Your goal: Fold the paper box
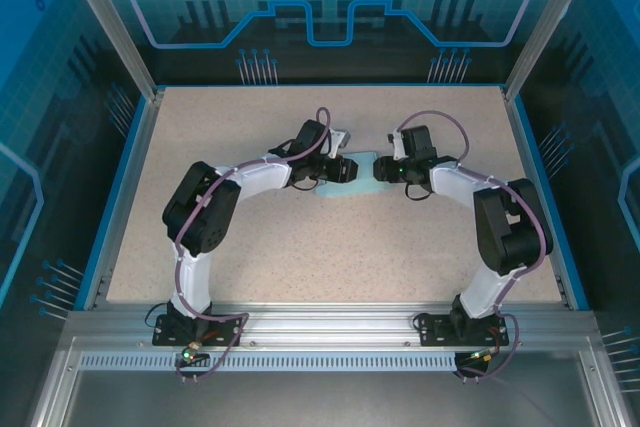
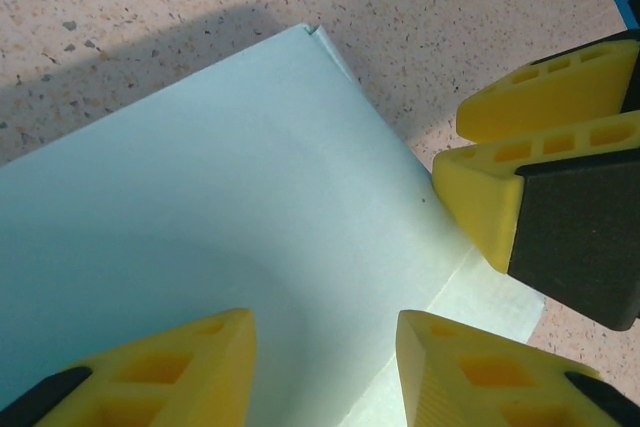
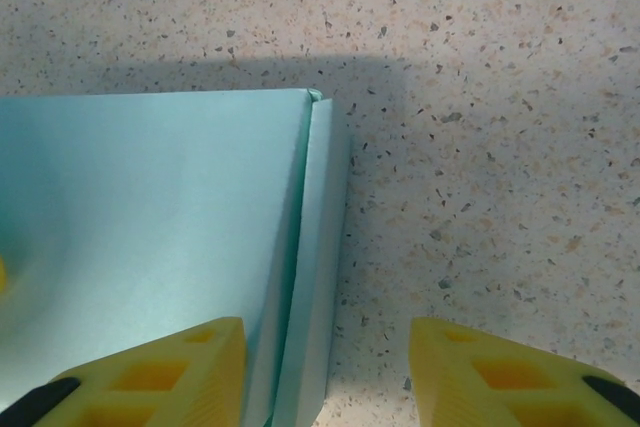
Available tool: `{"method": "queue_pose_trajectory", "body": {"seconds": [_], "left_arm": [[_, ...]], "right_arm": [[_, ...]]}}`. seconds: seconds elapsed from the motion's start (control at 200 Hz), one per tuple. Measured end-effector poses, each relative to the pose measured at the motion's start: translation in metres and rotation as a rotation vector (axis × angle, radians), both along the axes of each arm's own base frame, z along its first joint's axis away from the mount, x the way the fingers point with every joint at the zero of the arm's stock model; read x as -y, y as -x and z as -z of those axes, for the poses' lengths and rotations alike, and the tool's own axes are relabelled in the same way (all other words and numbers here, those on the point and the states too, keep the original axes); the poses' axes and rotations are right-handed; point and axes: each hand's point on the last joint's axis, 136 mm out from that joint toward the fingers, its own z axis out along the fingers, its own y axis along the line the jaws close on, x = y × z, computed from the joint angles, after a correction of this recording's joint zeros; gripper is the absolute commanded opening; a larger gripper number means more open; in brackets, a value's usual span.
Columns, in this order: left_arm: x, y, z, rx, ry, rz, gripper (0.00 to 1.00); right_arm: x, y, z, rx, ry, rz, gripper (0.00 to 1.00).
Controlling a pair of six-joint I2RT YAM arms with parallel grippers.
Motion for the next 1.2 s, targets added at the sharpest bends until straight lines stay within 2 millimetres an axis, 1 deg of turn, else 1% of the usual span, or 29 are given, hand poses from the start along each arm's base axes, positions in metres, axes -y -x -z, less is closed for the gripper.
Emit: {"method": "queue_pose_trajectory", "body": {"seconds": [0.285, 0.62, 0.81, 0.886, 0.986, 1.101, 1.201], "left_arm": [[-0.001, 0.003, 0.013, -0.001, 0.0, 0.0, 0.43], [0.0, 0.002, 0.013, 0.012, -0.001, -0.002, 0.44], [0.001, 0.0, 0.011, 0.019, -0.001, -0.006, 0.51], [0.001, -0.002, 0.01, 0.024, -0.003, -0.009, 0.55], [0.0, -0.004, 0.008, 0.032, -0.012, -0.02, 0.59], [-0.004, -0.007, 0.005, 0.049, -0.031, -0.035, 0.65], [-0.012, -0.012, -0.002, 0.081, -0.057, -0.053, 0.69]], "right_arm": [[0.0, 0.001, 0.014, -0.034, -0.002, 0.012, 0.47], [0.0, -0.002, 0.014, -0.026, -0.005, 0.019, 0.47], [0.001, 0.001, 0.012, -0.031, -0.001, 0.02, 0.49], [0.003, 0.003, 0.008, -0.033, 0.006, 0.022, 0.49], [0.006, 0.005, -0.003, -0.013, 0.02, 0.025, 0.5], [0.01, 0.005, -0.022, 0.037, 0.055, 0.034, 0.51], [0.011, 0.006, -0.042, 0.099, 0.103, 0.039, 0.52]]}}
